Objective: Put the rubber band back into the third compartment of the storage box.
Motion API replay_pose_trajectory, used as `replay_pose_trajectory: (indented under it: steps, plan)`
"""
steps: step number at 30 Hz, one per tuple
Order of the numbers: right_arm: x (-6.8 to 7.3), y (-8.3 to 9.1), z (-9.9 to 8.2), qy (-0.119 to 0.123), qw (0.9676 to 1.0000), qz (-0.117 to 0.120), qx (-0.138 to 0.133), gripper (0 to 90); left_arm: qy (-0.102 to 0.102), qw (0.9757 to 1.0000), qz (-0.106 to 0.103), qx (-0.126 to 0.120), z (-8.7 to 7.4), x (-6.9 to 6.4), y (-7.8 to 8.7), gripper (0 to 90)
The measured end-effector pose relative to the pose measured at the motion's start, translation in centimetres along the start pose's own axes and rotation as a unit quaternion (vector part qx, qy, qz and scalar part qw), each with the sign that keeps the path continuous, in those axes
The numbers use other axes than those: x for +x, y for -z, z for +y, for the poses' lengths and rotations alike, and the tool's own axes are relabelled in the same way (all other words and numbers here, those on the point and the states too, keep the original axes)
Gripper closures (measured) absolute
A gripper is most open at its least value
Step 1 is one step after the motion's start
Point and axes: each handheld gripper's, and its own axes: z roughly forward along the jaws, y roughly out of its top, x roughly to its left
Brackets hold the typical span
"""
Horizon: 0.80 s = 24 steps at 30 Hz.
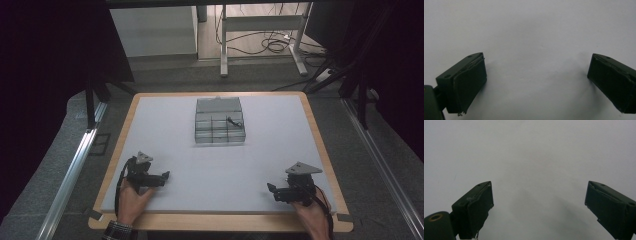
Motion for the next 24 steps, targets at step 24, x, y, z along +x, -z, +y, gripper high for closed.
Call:
replay_pose_trajectory:
  steps: [24]
  plan:
    - [-0.2, -0.6, -4.0, -0.006, 0.9976, -0.012, -0.068, 7.0, 0.000, 1.0000, 0.000, 0.000, 0.0, 0.0, 0.0, 2.0]
